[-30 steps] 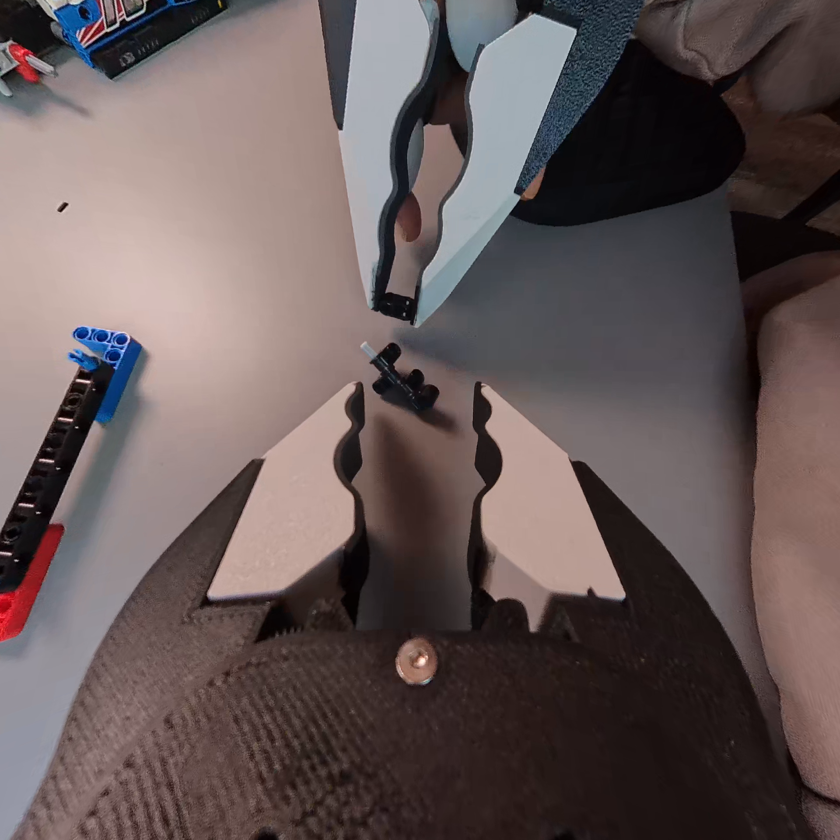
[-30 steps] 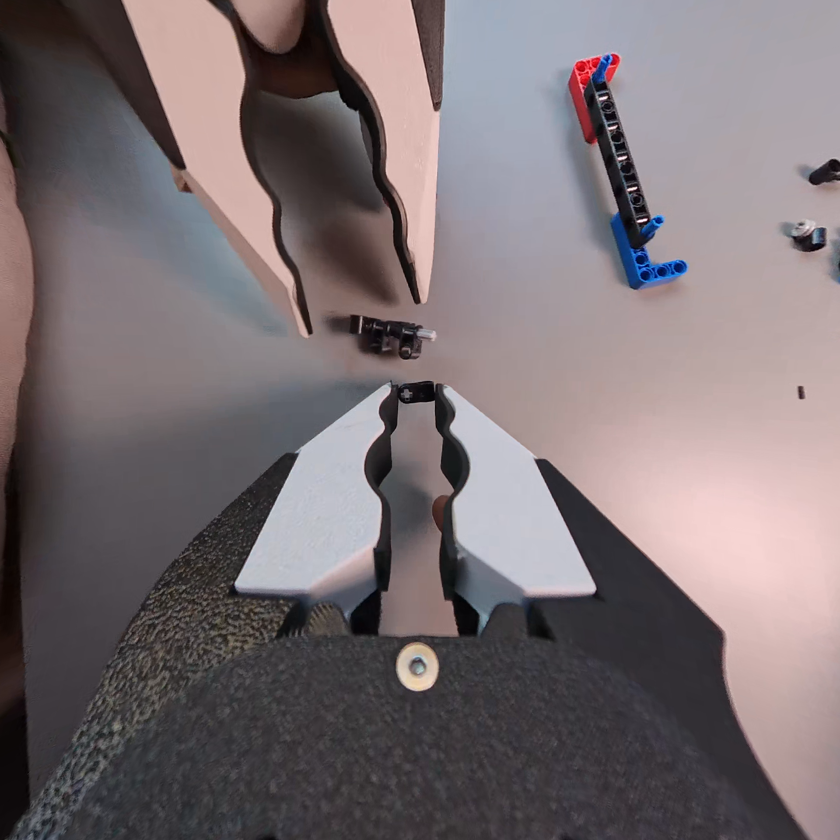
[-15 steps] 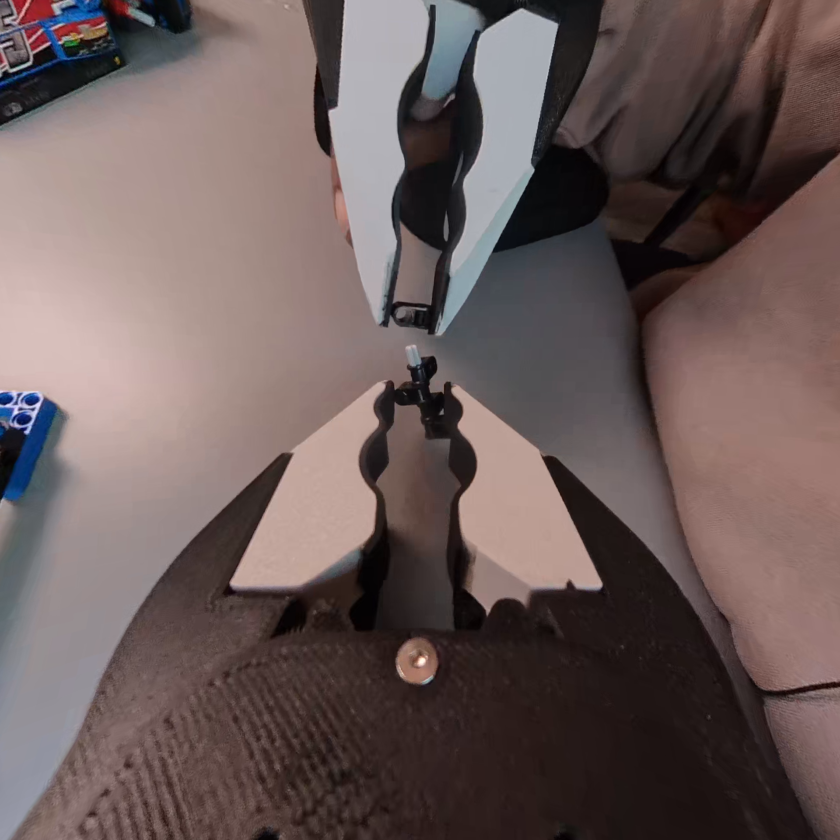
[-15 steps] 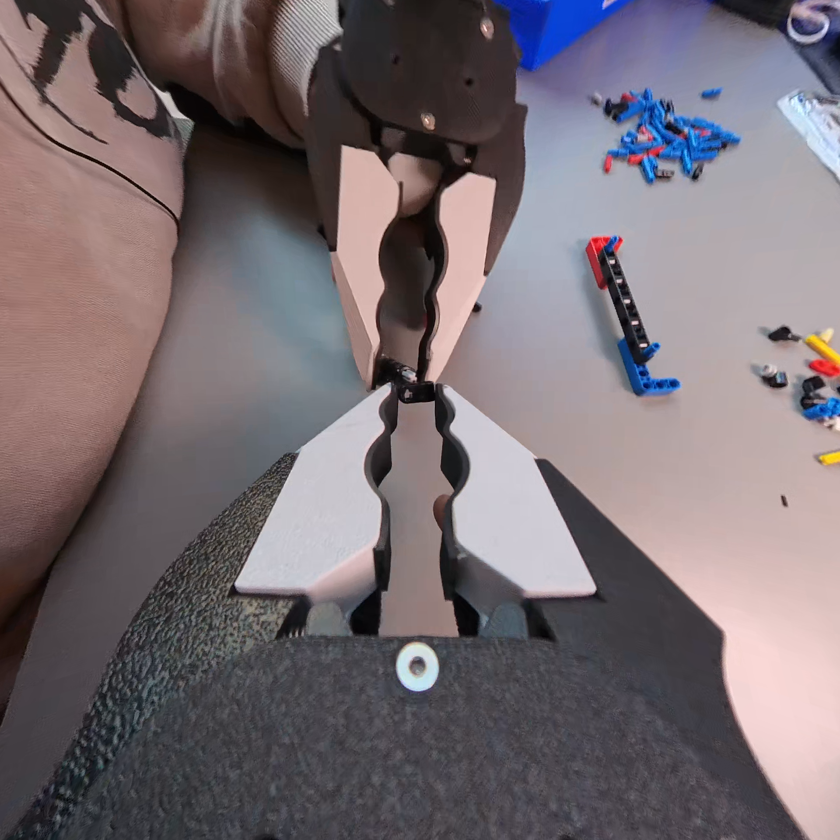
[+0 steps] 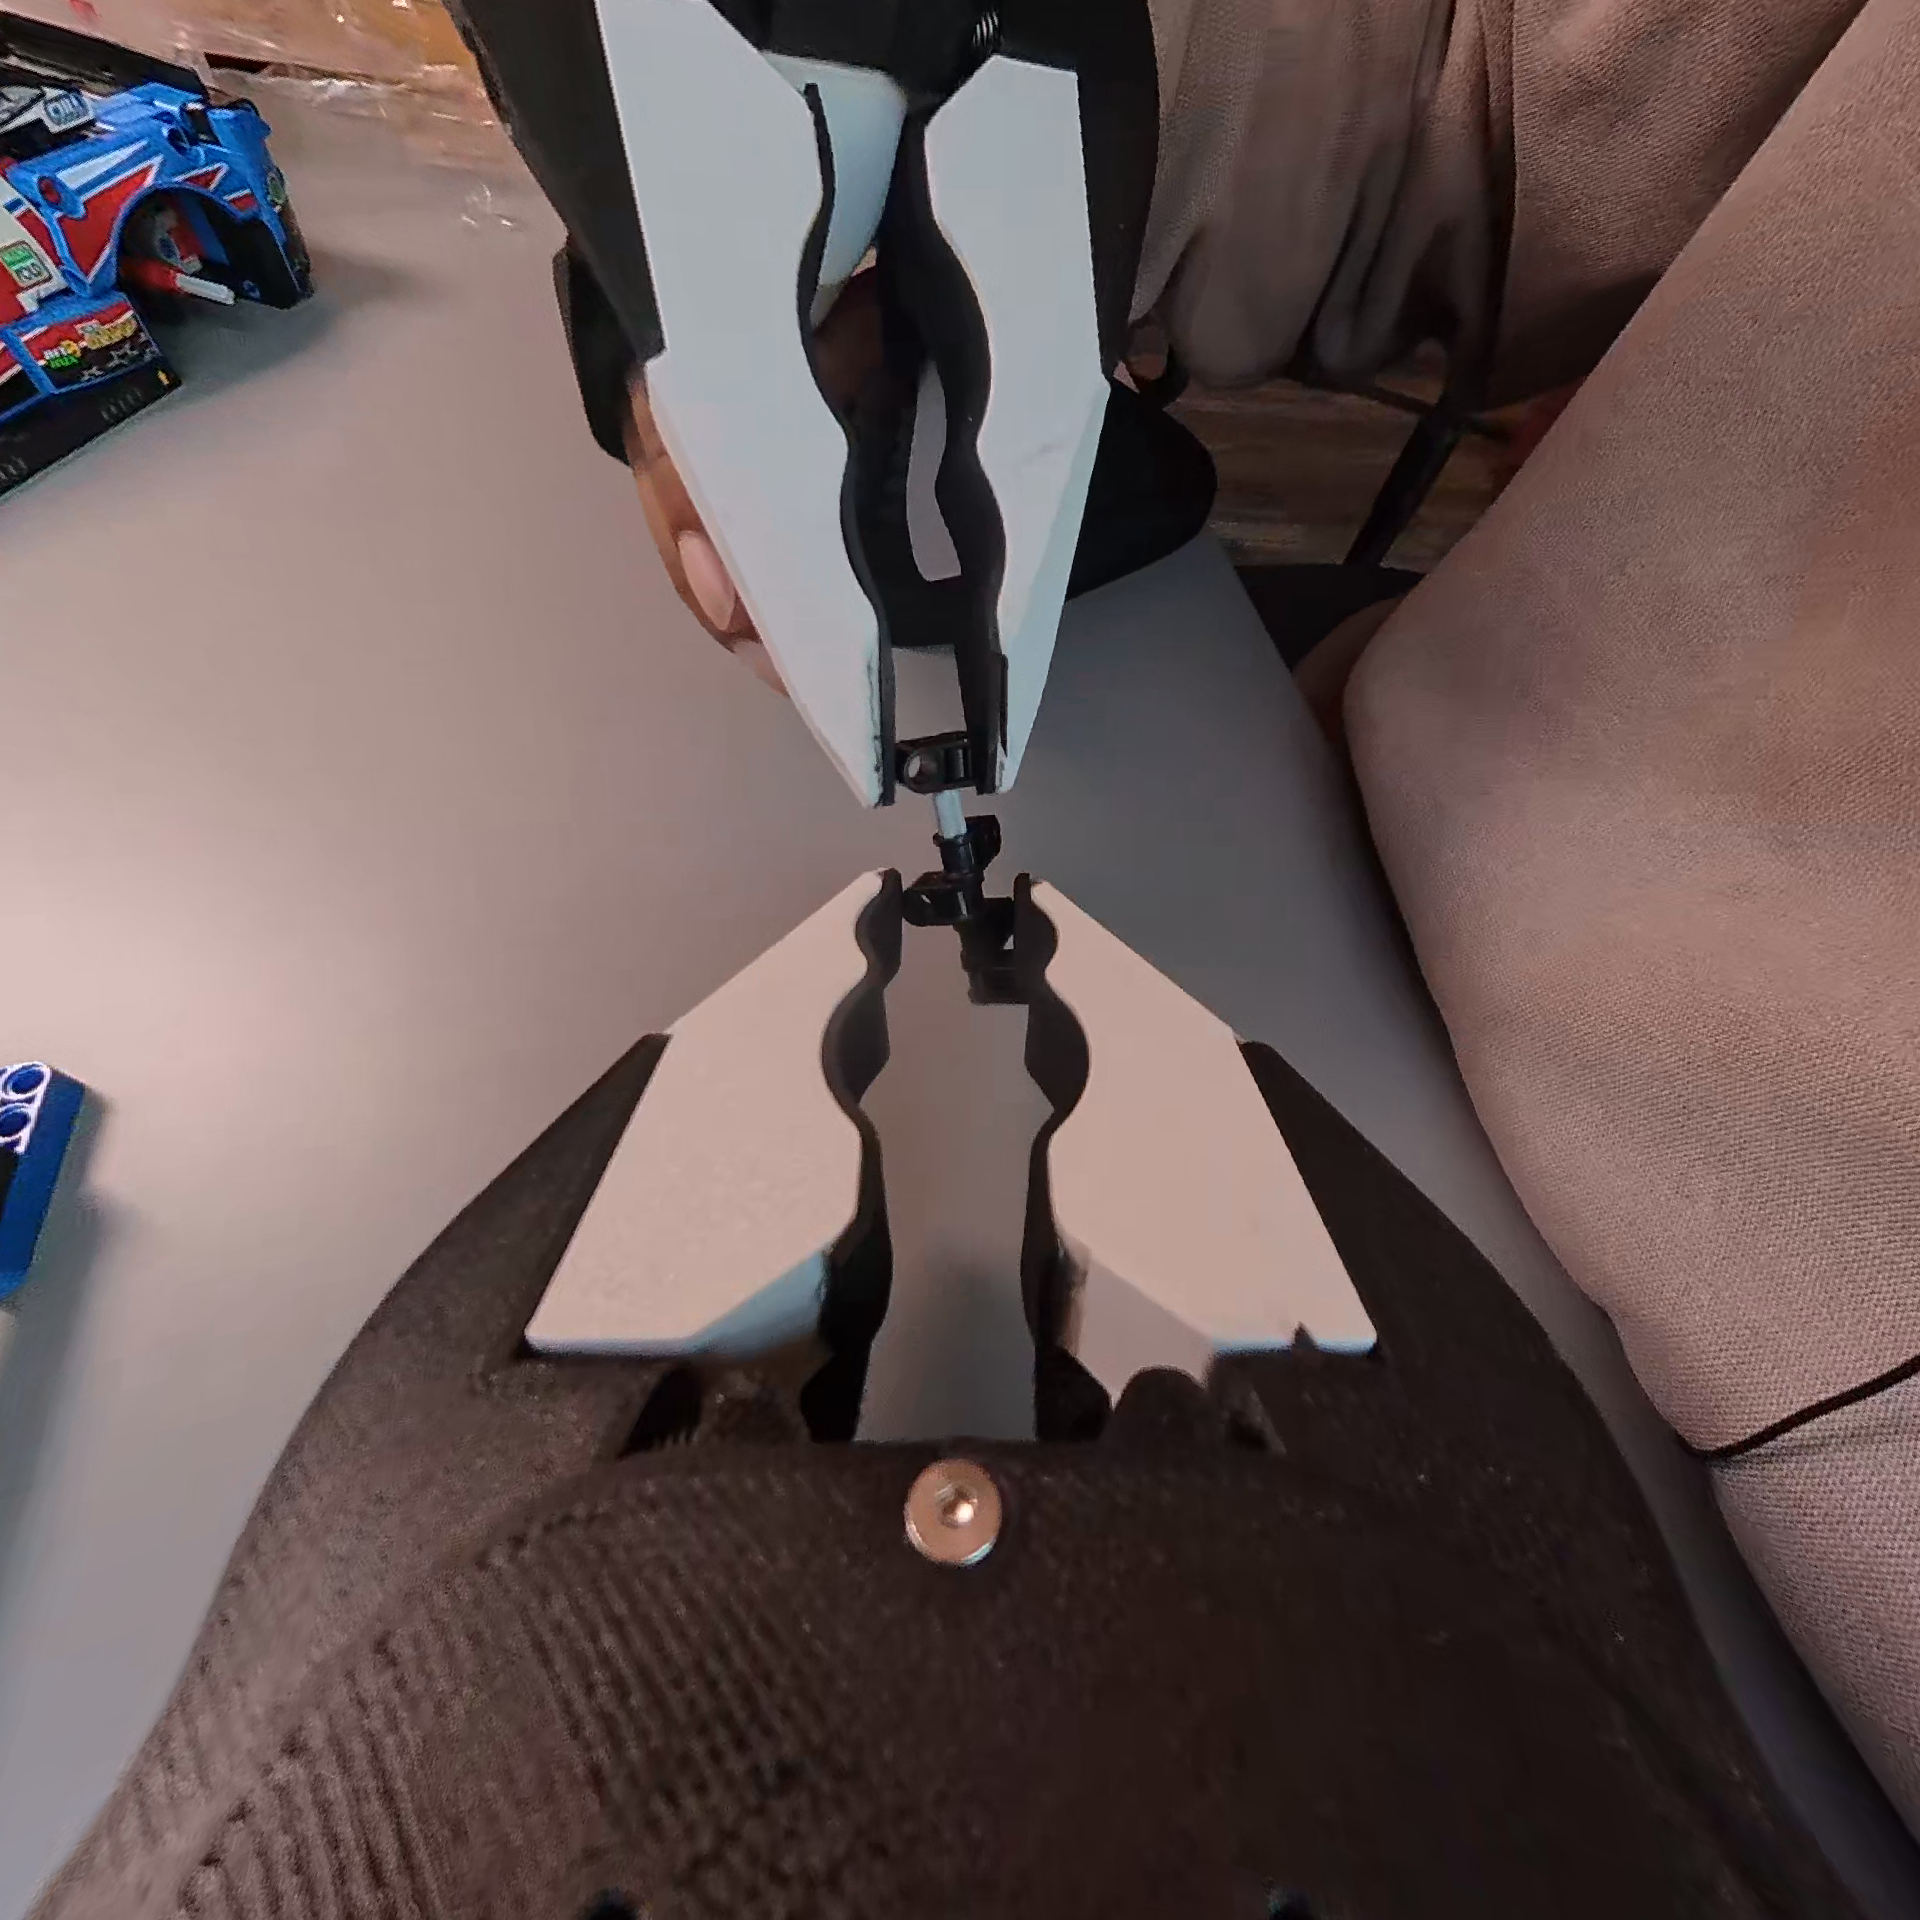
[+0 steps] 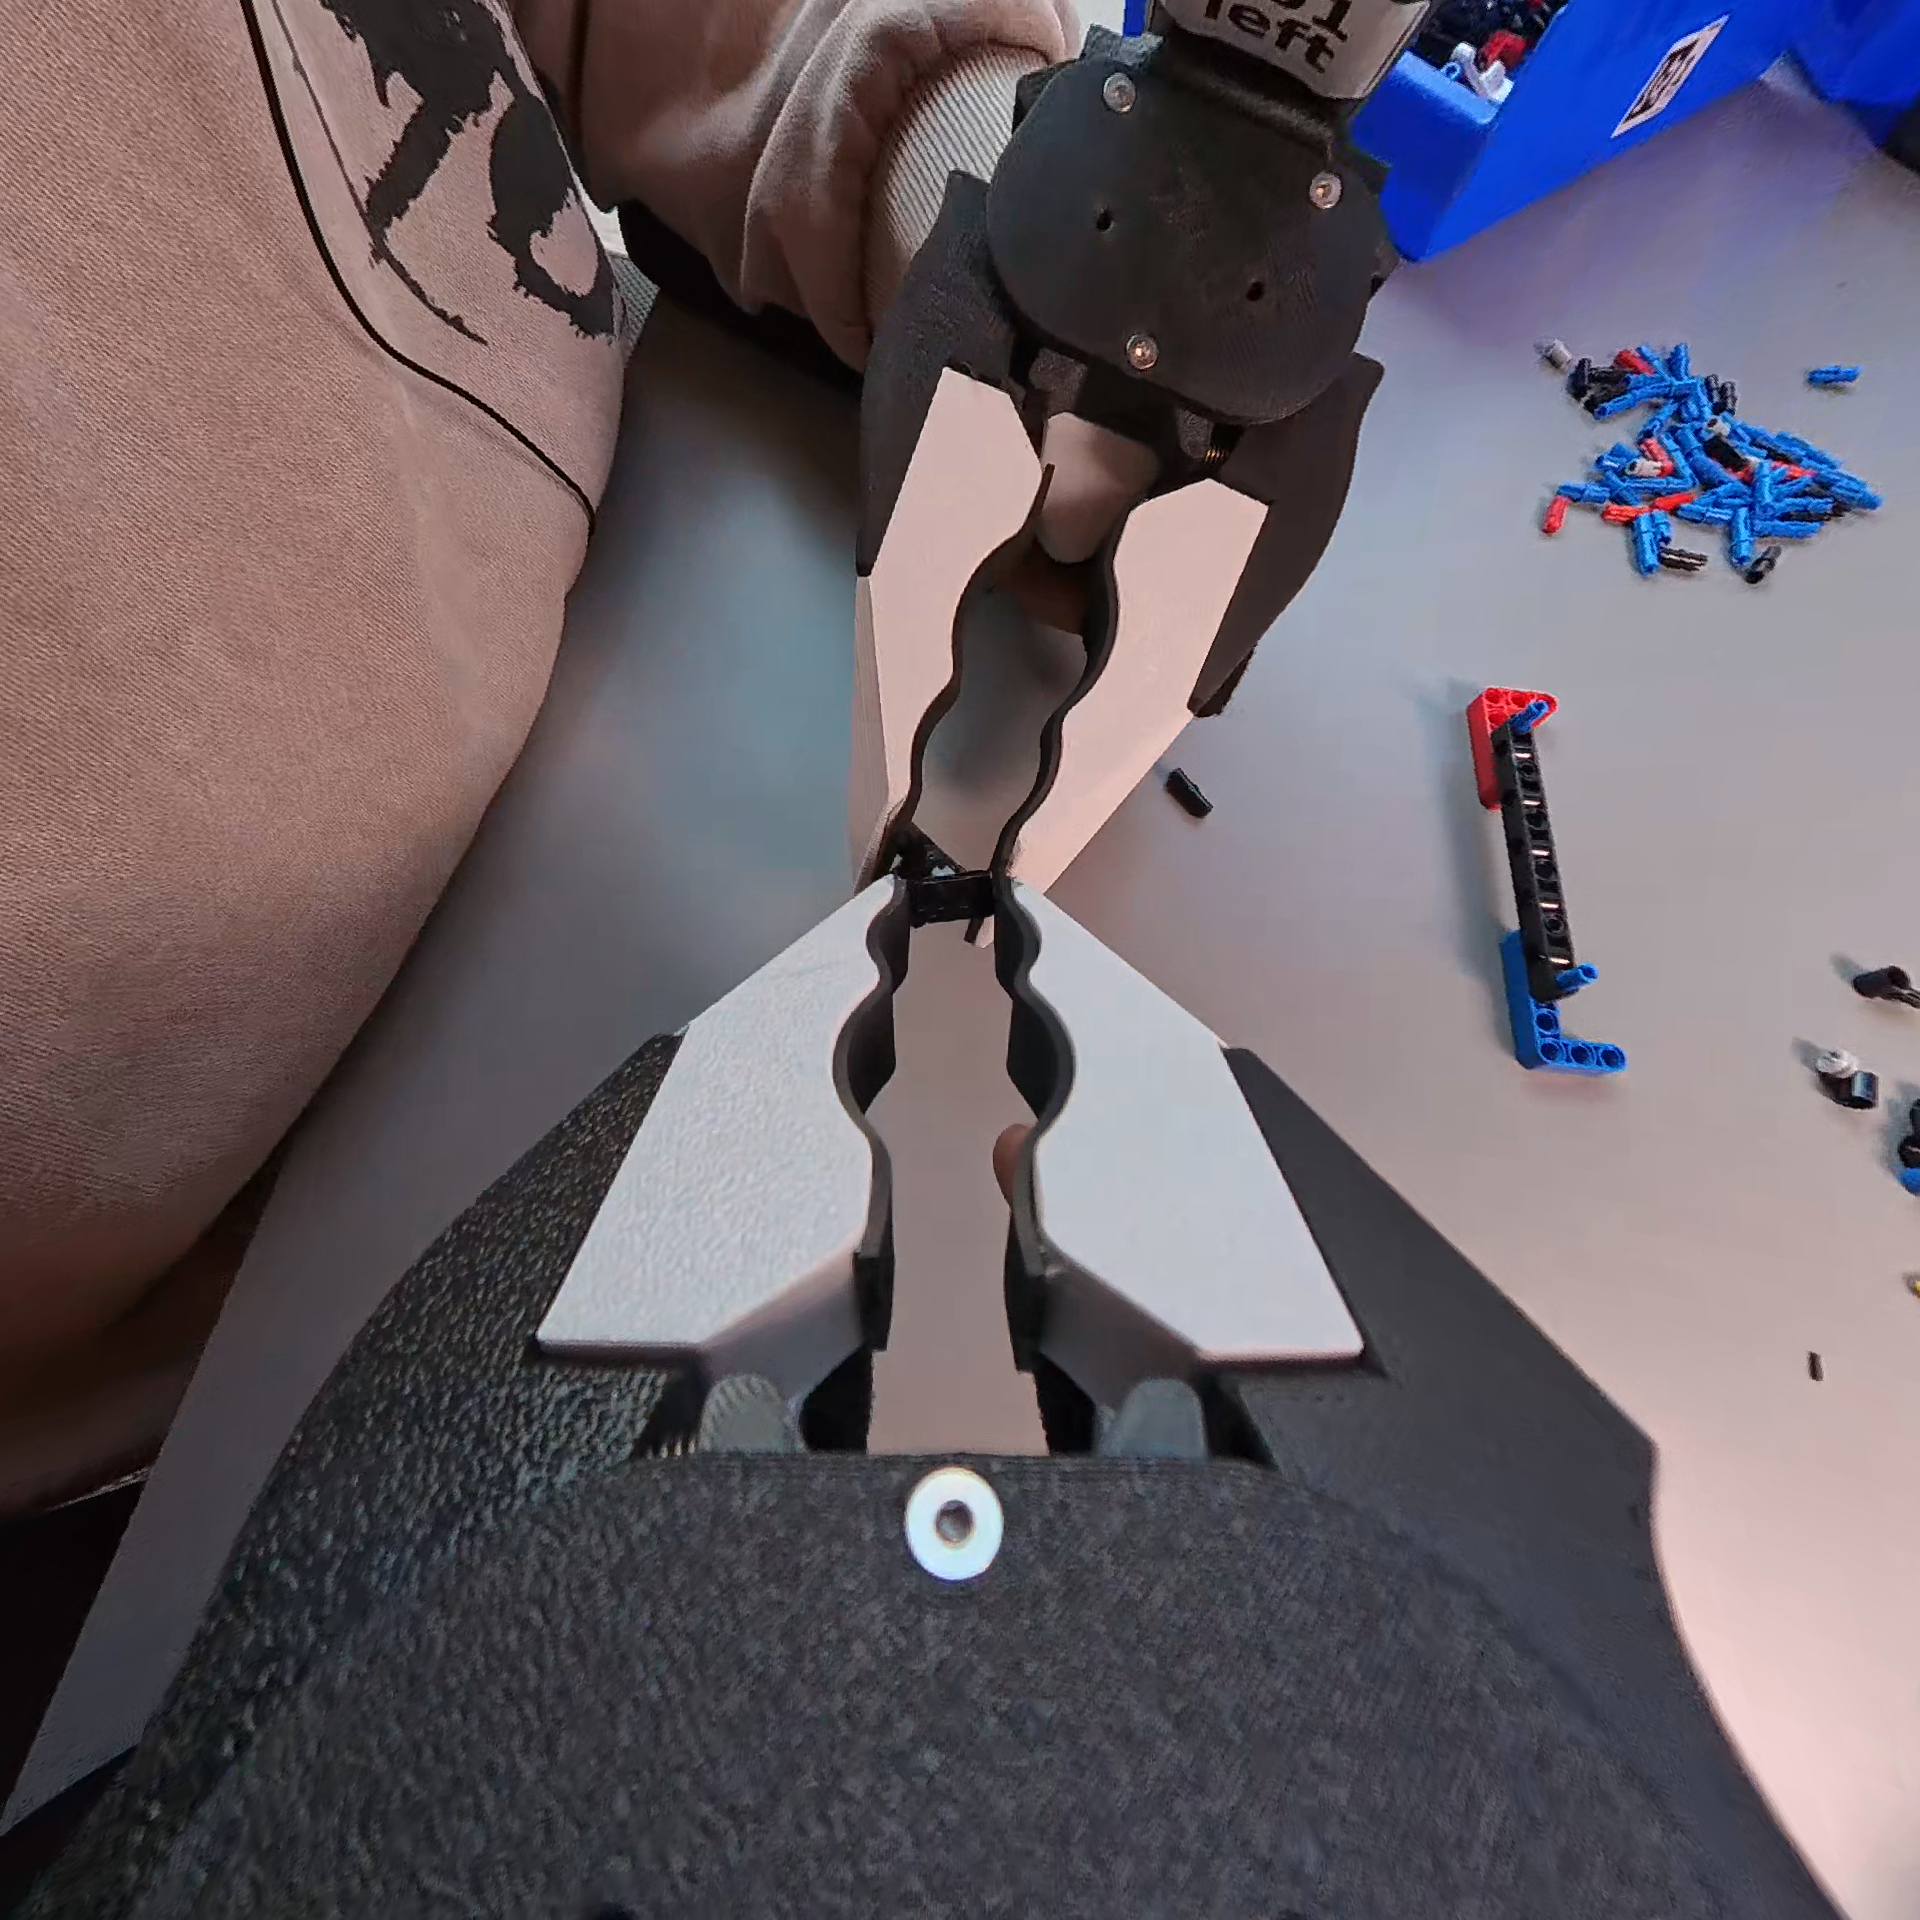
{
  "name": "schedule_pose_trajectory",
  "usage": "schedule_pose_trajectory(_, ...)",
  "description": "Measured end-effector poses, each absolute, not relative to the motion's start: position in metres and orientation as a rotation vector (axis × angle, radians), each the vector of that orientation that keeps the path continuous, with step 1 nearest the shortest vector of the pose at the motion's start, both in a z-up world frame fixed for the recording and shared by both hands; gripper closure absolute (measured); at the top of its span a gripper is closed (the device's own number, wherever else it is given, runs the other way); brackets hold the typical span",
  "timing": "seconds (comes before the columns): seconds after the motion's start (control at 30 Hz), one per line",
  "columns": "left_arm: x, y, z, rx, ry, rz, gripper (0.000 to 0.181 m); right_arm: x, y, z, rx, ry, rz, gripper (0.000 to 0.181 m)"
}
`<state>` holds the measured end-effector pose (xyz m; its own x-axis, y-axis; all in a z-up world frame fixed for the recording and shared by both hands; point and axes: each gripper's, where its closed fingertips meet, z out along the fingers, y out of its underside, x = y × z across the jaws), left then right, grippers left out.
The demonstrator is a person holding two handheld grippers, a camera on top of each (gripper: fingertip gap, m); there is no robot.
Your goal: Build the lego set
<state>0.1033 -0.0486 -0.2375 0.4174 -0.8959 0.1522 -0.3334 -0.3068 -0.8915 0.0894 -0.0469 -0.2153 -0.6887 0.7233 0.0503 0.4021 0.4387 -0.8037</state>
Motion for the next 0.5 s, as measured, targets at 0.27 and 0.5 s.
schedule_pose_trajectory(0.27,0.099,-0.048,-0.241,-1.807,1.145,-0.656,0.161,0.09,-0.052,-0.216,-0.932,-2.321,1.151,0.167)
schedule_pose_trajectory(0.5,0.071,-0.029,-0.263,-1.852,1.223,-0.185,0.161,0.085,-0.036,-0.231,-1.068,-2.271,1.058,0.167)
